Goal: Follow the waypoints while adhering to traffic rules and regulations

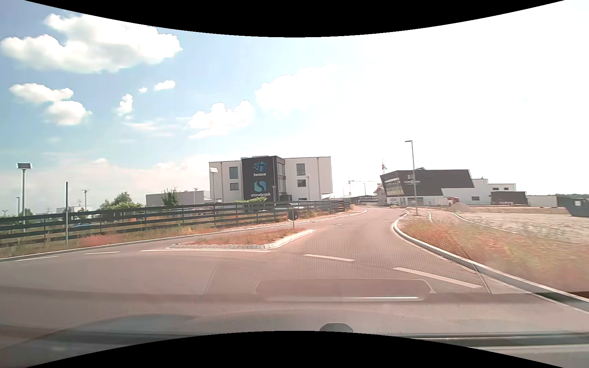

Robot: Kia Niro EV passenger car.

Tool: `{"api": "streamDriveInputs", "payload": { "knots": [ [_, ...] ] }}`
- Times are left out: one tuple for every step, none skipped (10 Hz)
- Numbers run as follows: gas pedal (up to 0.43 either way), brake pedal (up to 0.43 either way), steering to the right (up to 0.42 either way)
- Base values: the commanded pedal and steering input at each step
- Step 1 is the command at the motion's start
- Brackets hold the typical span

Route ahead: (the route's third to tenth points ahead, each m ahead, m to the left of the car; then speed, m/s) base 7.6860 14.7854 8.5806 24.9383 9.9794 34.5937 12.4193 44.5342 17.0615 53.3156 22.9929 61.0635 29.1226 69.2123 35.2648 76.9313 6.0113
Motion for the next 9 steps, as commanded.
{"api": "streamDriveInputs", "payload": {
  "knots": [
    [0.059, 0.000, -0.360],
    [0.059, 0.000, -0.372],
    [0.059, 0.000, -0.385],
    [0.059, 0.000, -0.399],
    [0.059, 0.000, -0.414],
    [0.059, 0.000, -0.424],
    [0.059, 0.000, -0.426],
    [0.059, 0.000, -0.428],
    [0.059, 0.000, -0.436]
  ]
}}
